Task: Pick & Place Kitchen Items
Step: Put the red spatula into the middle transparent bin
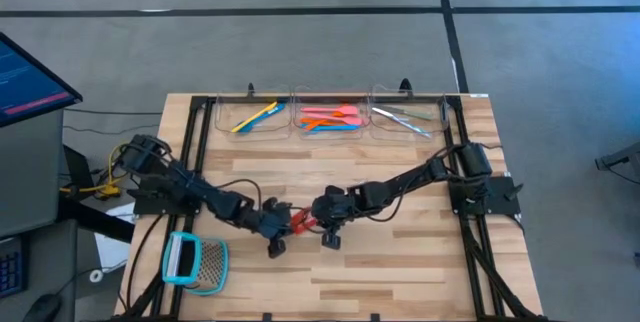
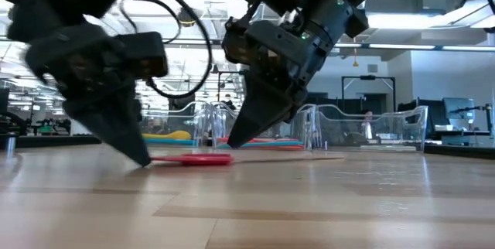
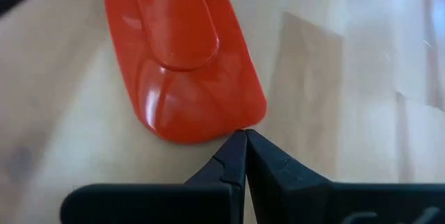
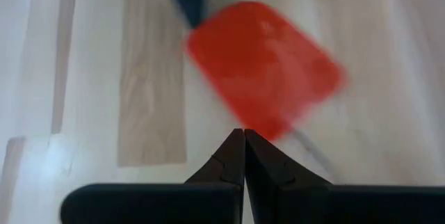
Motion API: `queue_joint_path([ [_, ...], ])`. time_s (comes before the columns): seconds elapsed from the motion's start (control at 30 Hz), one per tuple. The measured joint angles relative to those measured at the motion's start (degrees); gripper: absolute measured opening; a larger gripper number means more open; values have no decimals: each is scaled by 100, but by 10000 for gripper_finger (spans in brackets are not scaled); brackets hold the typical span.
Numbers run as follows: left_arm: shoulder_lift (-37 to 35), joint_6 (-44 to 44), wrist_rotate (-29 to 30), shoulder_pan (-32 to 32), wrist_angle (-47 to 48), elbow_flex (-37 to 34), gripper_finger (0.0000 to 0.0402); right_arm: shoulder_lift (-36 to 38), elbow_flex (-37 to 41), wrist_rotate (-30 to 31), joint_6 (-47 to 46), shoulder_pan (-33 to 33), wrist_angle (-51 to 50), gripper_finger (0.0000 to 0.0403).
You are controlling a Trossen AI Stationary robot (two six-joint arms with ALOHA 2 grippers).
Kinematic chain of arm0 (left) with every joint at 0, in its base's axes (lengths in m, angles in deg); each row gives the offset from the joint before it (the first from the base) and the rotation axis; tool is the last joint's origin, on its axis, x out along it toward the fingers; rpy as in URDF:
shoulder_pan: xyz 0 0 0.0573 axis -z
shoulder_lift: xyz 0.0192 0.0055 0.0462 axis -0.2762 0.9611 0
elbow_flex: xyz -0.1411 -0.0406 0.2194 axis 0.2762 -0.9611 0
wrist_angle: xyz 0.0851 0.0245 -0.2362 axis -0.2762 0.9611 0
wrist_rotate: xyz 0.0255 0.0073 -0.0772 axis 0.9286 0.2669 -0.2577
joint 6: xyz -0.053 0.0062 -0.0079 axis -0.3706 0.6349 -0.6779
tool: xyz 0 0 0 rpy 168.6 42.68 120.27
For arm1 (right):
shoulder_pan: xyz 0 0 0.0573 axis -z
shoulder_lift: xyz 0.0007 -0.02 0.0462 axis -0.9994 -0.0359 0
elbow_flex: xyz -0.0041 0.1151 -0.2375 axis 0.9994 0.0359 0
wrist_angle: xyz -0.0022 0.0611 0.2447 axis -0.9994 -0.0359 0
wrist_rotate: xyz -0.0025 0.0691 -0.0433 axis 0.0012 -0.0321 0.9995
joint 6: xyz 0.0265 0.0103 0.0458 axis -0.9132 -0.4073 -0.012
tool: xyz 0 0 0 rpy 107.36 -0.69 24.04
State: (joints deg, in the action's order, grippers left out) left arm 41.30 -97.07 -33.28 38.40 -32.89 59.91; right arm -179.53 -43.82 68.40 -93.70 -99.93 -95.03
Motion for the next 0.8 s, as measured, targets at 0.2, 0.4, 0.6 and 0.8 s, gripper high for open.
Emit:
queue_joint_path([
  [0.2, 138, 735, 79, -434, -106, 188, 2, 50, 0, 34, -6, -129, -69, 0],
  [0.4, 198, 1202, 242, -898, -438, 185, 2, 315, -8, 495, -38, -290, -391, 0],
  [0.6, 380, 1716, 294, -1306, -1034, 173, 2, 680, 4, 727, -63, -446, -699, 0],
  [0.8, 748, 2090, 288, -1669, -1807, 182, 2, 867, 3, 743, -63, -540, -855, 0],
])
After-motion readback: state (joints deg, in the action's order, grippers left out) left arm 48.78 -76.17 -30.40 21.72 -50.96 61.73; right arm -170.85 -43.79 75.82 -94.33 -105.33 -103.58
